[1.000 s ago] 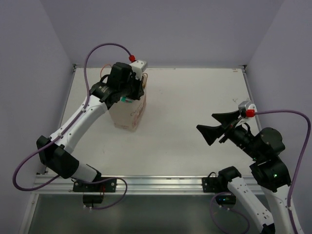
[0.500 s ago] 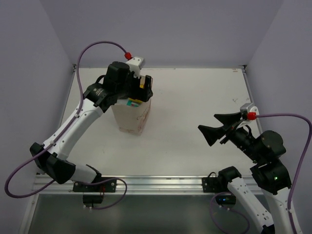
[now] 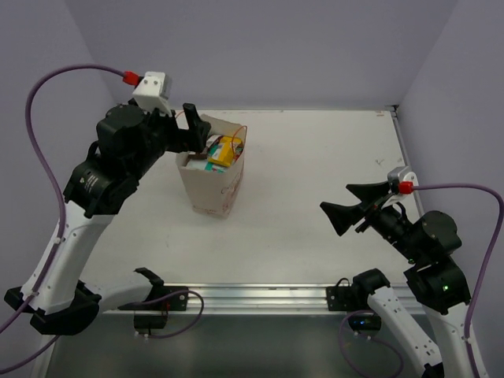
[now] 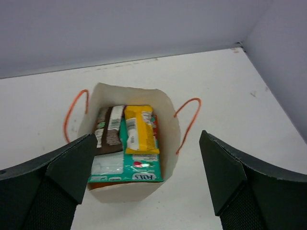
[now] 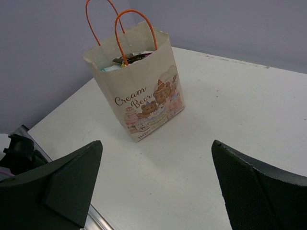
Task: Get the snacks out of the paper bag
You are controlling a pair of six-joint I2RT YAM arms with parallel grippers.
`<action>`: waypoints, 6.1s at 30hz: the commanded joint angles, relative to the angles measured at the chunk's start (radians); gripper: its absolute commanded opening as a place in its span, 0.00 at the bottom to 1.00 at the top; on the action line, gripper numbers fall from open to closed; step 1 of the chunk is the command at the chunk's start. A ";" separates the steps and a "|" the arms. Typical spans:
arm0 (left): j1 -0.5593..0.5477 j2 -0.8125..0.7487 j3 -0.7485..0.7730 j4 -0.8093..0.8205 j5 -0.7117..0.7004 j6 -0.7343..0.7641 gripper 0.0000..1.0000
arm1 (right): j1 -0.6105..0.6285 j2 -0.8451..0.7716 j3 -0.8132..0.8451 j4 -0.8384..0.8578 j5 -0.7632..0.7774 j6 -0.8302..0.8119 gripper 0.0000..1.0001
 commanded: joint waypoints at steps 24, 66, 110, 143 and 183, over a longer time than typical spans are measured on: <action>0.273 0.112 -0.290 0.103 -0.019 0.082 0.60 | 0.003 -0.017 -0.011 0.017 -0.011 -0.022 0.99; 0.298 0.195 -0.138 0.371 0.196 0.462 0.00 | 0.214 0.481 0.330 0.049 -0.004 -0.097 0.99; 0.121 -0.076 -0.501 0.511 0.285 0.478 0.00 | 0.541 1.230 0.540 0.301 0.285 -0.206 0.77; 0.121 -0.061 -0.509 0.508 0.224 0.462 0.00 | 0.573 1.167 0.417 0.281 0.408 -0.241 0.48; 0.134 -0.045 -0.509 0.497 0.141 0.455 0.00 | 0.076 1.505 0.589 0.417 0.573 -0.356 0.04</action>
